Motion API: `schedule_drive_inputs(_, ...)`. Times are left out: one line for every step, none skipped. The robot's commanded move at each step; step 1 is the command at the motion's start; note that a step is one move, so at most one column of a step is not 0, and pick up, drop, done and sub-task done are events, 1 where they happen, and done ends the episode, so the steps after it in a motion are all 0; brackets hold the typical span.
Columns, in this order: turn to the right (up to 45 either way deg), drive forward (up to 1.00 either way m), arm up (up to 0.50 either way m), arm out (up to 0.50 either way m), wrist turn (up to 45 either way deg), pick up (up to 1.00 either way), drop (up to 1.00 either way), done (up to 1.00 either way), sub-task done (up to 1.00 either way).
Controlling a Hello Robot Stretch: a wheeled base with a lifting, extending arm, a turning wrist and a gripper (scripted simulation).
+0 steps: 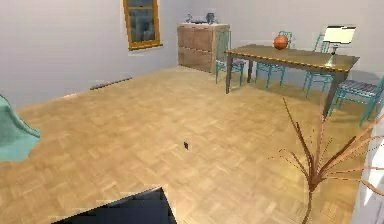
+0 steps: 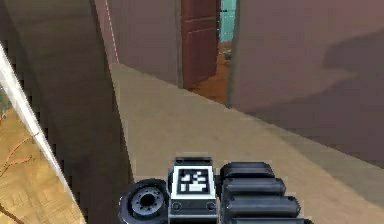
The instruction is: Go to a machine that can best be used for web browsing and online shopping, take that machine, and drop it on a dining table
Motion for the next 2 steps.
schedule_drive_inputs(0.0, 1.00, 0.00, 0.00, 0.0, 0.00, 0.00, 0.00, 0.00)
schedule_drive_inputs(9.0, 0.00, 0.00, 0.00, 0.0, 0.00, 0.00, 0.00, 0.00)
